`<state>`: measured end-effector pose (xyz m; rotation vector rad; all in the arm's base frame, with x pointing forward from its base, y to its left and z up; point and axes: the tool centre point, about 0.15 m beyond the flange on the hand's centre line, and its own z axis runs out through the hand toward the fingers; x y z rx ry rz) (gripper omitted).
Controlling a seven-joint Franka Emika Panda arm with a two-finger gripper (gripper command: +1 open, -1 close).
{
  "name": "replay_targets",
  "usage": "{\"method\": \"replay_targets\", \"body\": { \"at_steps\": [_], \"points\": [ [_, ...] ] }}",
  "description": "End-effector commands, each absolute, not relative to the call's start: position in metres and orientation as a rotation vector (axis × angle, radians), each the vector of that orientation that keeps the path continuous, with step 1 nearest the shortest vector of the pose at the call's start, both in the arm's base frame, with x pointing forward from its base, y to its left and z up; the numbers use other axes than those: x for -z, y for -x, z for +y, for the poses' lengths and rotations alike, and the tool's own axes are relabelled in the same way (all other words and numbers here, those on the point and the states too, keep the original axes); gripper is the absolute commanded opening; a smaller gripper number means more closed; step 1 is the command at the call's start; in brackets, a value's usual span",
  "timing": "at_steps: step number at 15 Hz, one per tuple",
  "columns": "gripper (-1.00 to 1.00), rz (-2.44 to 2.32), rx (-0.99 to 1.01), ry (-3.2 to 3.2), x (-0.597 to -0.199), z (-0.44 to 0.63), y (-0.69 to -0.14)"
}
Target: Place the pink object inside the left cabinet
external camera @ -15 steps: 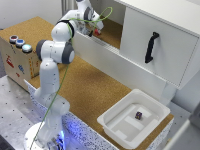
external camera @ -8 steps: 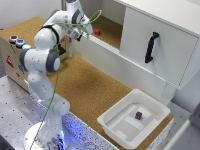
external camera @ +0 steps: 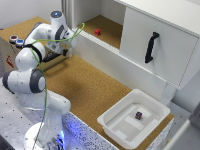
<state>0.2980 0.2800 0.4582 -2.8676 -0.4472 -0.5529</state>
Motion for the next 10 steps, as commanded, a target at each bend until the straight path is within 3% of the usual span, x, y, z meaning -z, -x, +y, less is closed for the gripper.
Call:
{"method": "replay_targets", "body": {
  "at_steps": [1,5,10],
  "points": [
    [1.0,-1.073,0.368,2.739,-0.504,0.355,-0.227],
    [1.0,-1.635,0.149,2.605,-0.525,0.391,-0.168],
    [1.0,-2.019,0.011,2.531,-0.519,0.429,-0.153]
  ]
}}
